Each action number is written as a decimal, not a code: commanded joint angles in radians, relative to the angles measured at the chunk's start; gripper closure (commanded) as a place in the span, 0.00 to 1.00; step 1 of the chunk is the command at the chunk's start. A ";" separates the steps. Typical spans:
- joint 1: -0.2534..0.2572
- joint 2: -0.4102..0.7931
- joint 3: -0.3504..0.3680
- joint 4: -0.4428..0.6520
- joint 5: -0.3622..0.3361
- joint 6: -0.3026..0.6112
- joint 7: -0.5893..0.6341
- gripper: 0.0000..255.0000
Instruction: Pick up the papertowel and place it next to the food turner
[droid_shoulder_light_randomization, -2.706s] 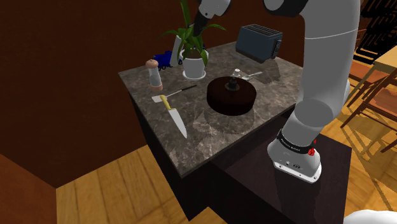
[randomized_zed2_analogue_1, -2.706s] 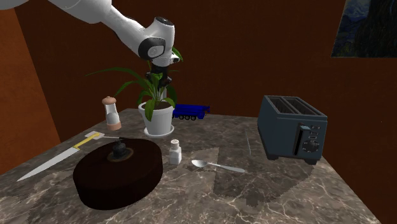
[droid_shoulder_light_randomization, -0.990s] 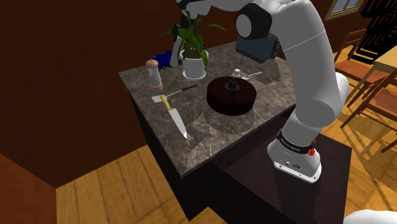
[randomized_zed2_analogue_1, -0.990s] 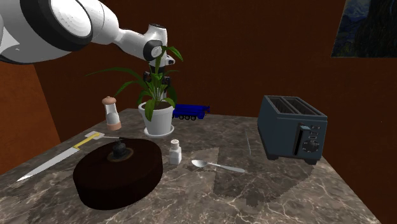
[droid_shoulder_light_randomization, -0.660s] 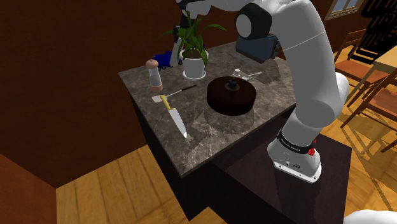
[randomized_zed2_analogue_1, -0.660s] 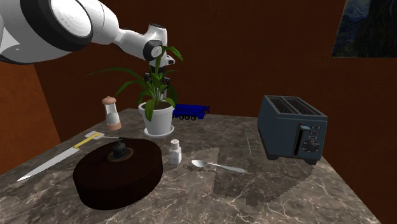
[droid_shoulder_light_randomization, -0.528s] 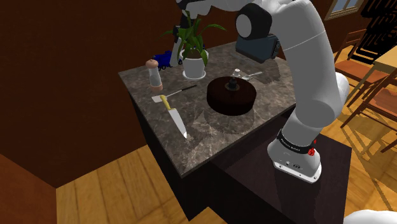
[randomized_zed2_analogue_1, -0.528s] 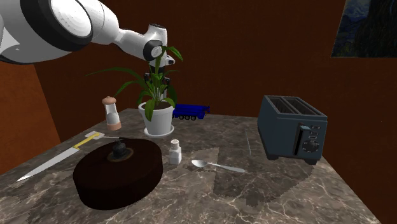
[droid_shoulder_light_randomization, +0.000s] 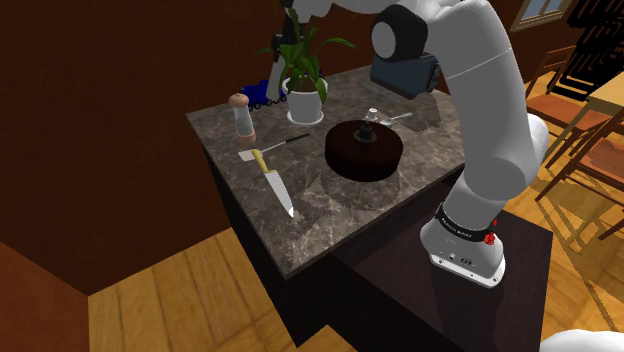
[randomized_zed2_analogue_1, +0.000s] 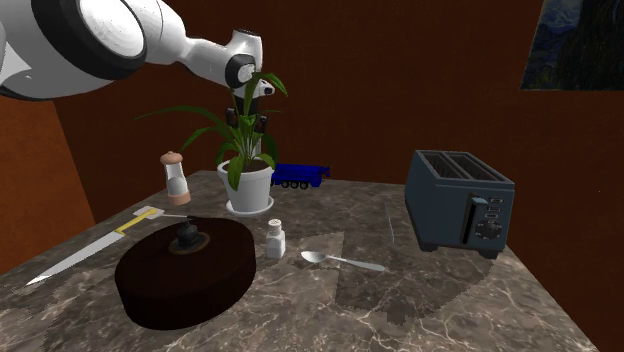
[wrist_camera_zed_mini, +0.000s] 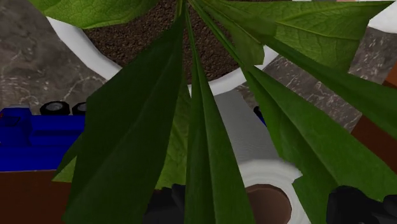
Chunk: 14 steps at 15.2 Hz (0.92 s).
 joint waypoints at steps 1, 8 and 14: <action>-0.003 -0.004 -0.002 0.021 -0.005 -0.024 0.009 1.00; 0.041 0.004 -0.004 0.081 -0.027 -0.057 0.083 1.00; 0.084 0.012 0.000 0.040 -0.031 0.000 0.108 1.00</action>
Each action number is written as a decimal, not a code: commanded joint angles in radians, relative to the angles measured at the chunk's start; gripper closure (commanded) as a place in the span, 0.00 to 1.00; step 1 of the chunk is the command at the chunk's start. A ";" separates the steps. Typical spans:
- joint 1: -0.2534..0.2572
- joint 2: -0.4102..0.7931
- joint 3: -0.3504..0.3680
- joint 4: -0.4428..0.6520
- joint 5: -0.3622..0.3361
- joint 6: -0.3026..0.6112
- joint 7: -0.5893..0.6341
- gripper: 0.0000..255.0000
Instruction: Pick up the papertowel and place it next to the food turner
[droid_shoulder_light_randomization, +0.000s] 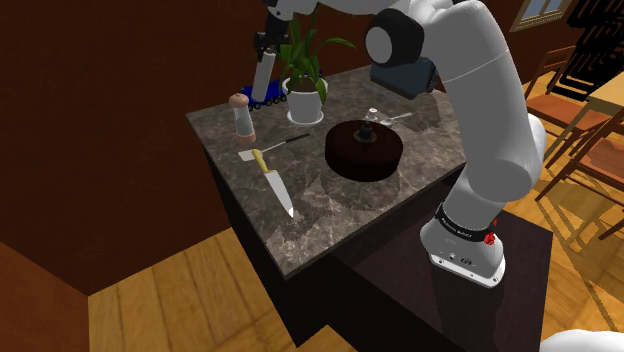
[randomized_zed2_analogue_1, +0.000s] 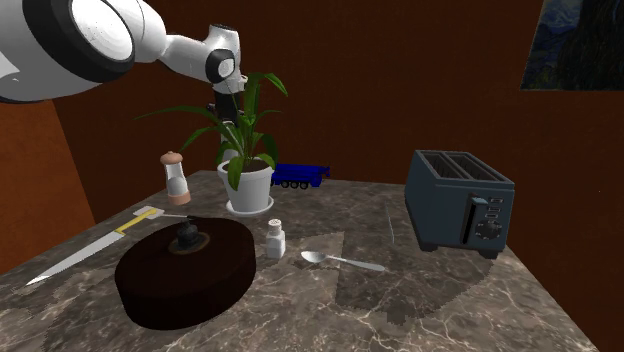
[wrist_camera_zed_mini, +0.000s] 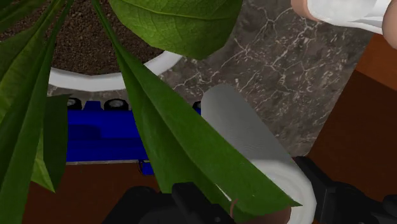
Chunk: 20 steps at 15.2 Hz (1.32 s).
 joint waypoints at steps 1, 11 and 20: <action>0.004 0.001 0.001 -0.024 0.003 0.024 -0.007 1.00; 0.013 0.015 0.013 -0.114 0.025 0.123 -0.044 1.00; 0.013 0.015 0.013 -0.114 0.024 0.123 -0.044 0.00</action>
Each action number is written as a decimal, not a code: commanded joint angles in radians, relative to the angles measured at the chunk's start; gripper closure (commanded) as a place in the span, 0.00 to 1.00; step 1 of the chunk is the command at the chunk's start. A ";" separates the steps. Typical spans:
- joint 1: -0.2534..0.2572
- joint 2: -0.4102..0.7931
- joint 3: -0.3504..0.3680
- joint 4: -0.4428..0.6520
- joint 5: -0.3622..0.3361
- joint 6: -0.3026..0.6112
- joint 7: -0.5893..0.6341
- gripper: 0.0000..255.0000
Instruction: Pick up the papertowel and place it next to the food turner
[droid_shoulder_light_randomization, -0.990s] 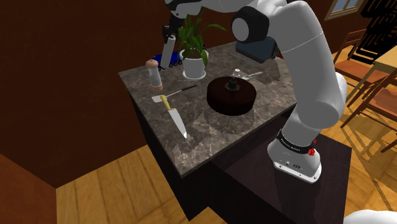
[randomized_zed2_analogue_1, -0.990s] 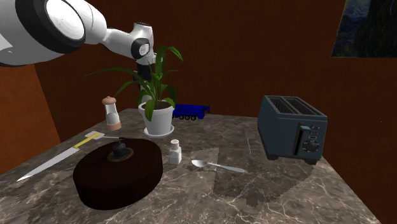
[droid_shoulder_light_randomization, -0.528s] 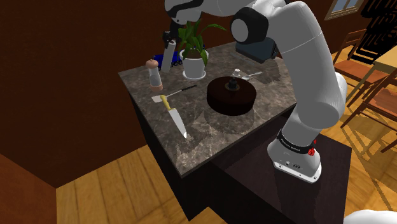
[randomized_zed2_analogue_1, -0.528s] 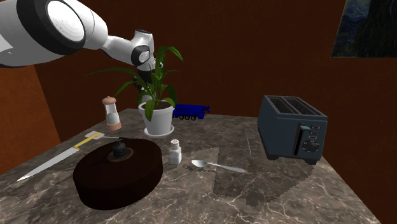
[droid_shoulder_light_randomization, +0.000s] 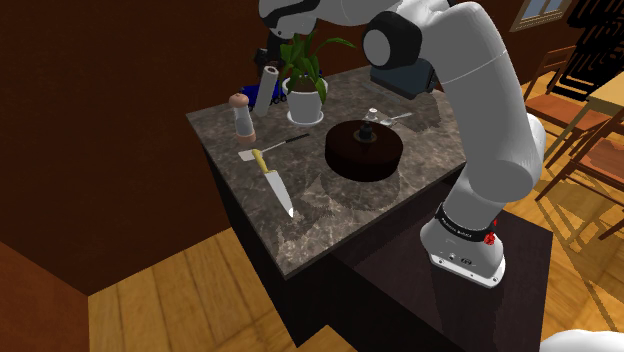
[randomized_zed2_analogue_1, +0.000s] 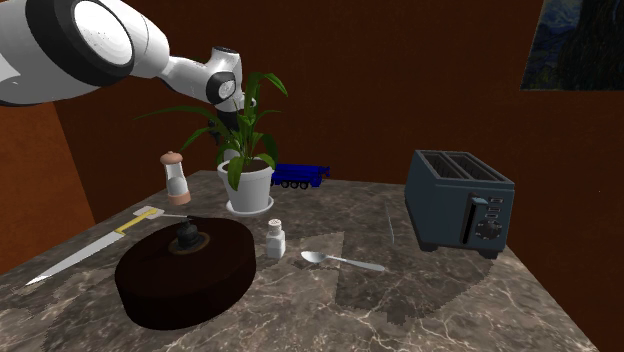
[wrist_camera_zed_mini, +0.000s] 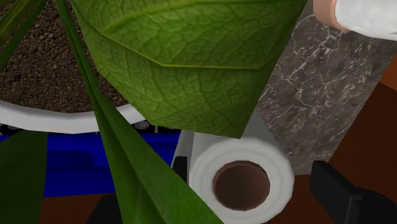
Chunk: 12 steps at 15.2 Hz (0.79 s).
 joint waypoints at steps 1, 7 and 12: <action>0.000 0.000 0.000 0.000 0.000 0.000 0.000 0.00; 0.005 -0.076 -0.016 -0.035 -0.016 -0.042 0.002 0.00; 0.005 -0.094 -0.020 -0.042 -0.021 -0.054 0.003 0.00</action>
